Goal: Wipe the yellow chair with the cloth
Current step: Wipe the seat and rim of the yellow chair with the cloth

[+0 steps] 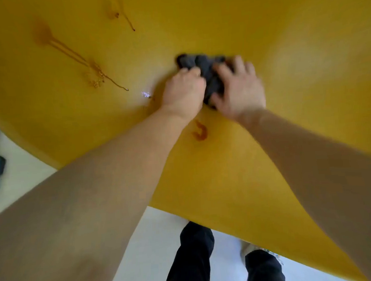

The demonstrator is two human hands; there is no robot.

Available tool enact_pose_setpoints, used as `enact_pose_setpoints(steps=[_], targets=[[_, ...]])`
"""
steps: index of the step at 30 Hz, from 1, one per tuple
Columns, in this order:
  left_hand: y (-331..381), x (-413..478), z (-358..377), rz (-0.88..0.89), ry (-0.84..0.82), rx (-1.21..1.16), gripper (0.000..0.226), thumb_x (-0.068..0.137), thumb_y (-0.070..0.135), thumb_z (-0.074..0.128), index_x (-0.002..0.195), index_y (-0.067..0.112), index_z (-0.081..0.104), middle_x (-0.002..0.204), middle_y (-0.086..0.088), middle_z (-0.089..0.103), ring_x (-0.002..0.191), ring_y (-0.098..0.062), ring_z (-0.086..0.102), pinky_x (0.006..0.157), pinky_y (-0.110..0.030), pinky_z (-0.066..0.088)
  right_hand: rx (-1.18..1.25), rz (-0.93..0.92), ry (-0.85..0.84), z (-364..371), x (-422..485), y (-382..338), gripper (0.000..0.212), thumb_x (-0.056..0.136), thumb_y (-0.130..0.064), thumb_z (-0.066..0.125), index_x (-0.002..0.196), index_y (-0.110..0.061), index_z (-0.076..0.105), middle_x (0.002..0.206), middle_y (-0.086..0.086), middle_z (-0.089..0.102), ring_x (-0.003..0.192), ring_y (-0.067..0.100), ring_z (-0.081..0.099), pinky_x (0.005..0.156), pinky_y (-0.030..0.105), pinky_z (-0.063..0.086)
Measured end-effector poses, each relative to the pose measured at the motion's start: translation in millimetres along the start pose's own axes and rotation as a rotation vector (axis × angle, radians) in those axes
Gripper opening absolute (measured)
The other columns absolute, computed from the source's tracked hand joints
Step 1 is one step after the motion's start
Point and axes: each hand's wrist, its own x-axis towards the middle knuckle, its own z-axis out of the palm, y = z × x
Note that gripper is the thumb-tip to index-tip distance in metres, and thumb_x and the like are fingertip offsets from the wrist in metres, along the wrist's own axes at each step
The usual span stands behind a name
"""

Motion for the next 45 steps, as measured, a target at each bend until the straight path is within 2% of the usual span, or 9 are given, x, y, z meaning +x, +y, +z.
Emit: enact_pose_setpoints(steps=[7,12,19,26,34,37,39,42,45], targets=[[-1.6,-185.8,24.8,0.195,-0.415,-0.107,0.024,0.072,0.040,0.060,0.078,0.019,0.067,0.080,-0.002,0.059,0.072,-0.025,0.061,0.047,-0.029,0.036,-0.019,-0.245,-0.312,50.6,-176.8,-39.7,0.075,0.072,-0.057,0.061,0.138,-0.023,0.051,0.128,0.008,0.055,0.106,0.036,0.055,0.081,0.049,0.049],[3.3,-157.0,23.5,0.254,-0.437,-0.001,0.020,0.092,0.033,0.057,0.094,0.016,0.067,0.097,-0.005,0.061,0.087,-0.028,0.062,0.051,-0.033,0.036,-0.164,-0.461,-0.324,39.1,-139.5,-21.6,0.071,0.066,-0.039,0.083,0.129,-0.016,0.059,0.116,0.010,0.060,0.095,0.035,0.059,0.071,0.047,0.050],[45.5,-4.5,20.2,-0.132,0.000,-0.177,0.021,0.097,0.020,0.056,0.116,0.014,0.059,0.123,-0.011,0.057,0.104,-0.034,0.060,0.077,-0.045,0.050,-0.342,-0.056,0.139,-19.0,-1.2,44.9,0.045,0.094,-0.016,0.045,0.139,-0.023,0.044,0.128,0.023,0.046,0.110,0.043,0.047,0.086,0.053,0.041],[63.9,-128.0,38.3,0.017,-0.381,-0.396,0.019,0.088,0.030,0.061,0.105,0.021,0.060,0.111,-0.005,0.059,0.095,-0.037,0.064,0.065,-0.039,0.043,-0.224,0.116,-0.141,18.1,-165.0,25.2,0.069,0.080,-0.028,0.062,0.147,-0.021,0.044,0.129,0.021,0.049,0.109,0.041,0.043,0.090,0.055,0.042],[2.7,-203.7,8.3,-0.297,-0.487,-0.297,0.021,0.096,0.025,0.054,0.116,0.023,0.061,0.115,-0.002,0.062,0.100,-0.029,0.064,0.077,-0.038,0.051,0.271,0.532,-0.480,8.5,-204.7,-101.9,0.064,0.085,-0.047,0.055,0.145,-0.028,0.044,0.135,0.011,0.044,0.124,0.038,0.037,0.101,0.054,0.036],[-18.3,-170.1,-11.7,-0.762,-0.491,-0.870,0.031,0.090,0.013,0.056,0.119,0.022,0.063,0.120,-0.004,0.066,0.112,-0.030,0.062,0.094,-0.040,0.052,0.787,0.741,-0.595,9.1,-144.9,-133.3,0.066,0.085,-0.053,0.047,0.148,-0.031,0.041,0.147,0.011,0.039,0.136,0.034,0.031,0.114,0.049,0.026],[-26.9,-153.5,-36.7,-0.972,-0.472,-1.316,0.027,0.089,0.005,0.053,0.111,0.020,0.060,0.112,-0.008,0.067,0.109,-0.032,0.065,0.092,-0.046,0.055,1.282,0.960,-0.544,-5.0,-110.2,-148.7,0.065,0.077,-0.061,0.050,0.132,-0.030,0.060,0.132,0.017,0.058,0.123,0.033,0.056,0.101,0.046,0.045],[-48.1,-144.6,-86.1,-0.900,-0.508,-1.574,0.029,0.097,0.006,0.051,0.123,0.020,0.052,0.109,-0.004,0.069,0.096,-0.021,0.070,0.080,-0.040,0.059,1.763,1.113,-0.489,-35.8,-86.6,-152.8,0.047,0.092,-0.054,0.044,0.095,-0.019,0.074,0.088,0.009,0.077,0.074,0.023,0.074,0.071,0.033,0.058],[-86.0,-143.8,-129.2,-0.607,-0.359,-1.259,0.018,0.097,0.012,0.053,0.108,0.025,0.061,0.106,0.004,0.072,0.094,-0.017,0.070,0.073,-0.031,0.055,1.562,1.059,-0.256,-38.4,-70.4,-155.3,0.022,0.087,-0.032,0.057,0.100,-0.017,0.067,0.098,0.008,0.072,0.090,0.030,0.068,0.083,0.043,0.056]])
